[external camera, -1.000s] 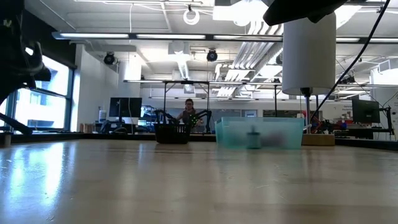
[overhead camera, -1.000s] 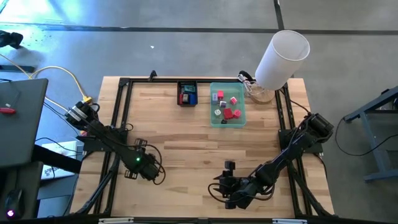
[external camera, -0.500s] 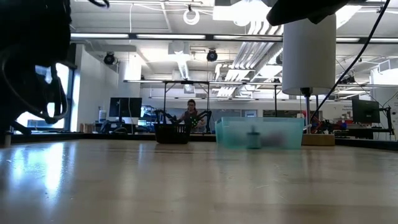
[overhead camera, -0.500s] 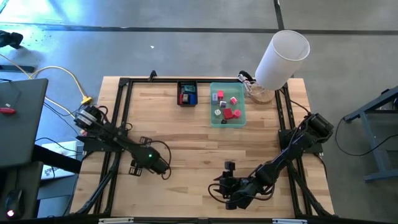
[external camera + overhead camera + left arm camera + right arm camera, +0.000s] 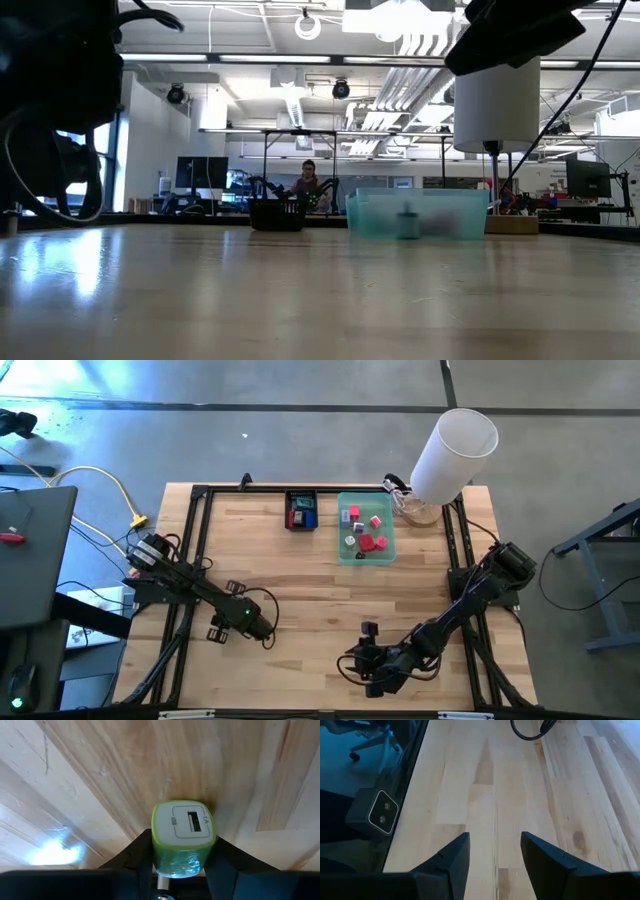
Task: Pick & Place Office items
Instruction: Put the green charger adapter into the blue bin
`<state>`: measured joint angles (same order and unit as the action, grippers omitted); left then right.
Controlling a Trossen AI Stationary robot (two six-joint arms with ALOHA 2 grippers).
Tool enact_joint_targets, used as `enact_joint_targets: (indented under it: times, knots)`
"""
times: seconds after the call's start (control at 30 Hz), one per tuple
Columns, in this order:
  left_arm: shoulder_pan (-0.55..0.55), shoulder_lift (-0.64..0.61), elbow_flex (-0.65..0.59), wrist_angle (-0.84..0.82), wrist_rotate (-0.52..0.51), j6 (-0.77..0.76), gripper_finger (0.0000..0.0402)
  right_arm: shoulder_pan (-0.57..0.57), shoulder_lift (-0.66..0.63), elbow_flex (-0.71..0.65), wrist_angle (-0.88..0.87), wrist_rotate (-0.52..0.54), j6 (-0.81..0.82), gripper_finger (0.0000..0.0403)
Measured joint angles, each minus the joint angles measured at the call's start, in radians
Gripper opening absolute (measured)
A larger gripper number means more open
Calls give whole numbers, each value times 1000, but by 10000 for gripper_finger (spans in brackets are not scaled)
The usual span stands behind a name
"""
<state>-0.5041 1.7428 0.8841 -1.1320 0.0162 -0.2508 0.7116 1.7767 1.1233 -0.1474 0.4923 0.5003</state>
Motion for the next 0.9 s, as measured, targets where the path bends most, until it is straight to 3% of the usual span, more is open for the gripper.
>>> enact_joint_targets:
  times: [0.2,0.5,0.67,0.8,0.9]
  knots:
    - [-3,0,0,1,-7,-14,125,0,0,0,3,-2,-3,165]
    - [4,0,35,-7,-59,-189,125,0,0,0,-5,-7,-32,165]
    - [3,0,73,8,-90,-258,125,0,0,0,-4,-87,-51,165]
    - [3,0,126,32,-194,-259,125,-1,0,0,-3,-99,-98,165]
    - [11,0,181,110,-337,-199,125,-8,0,0,4,-82,-144,165]
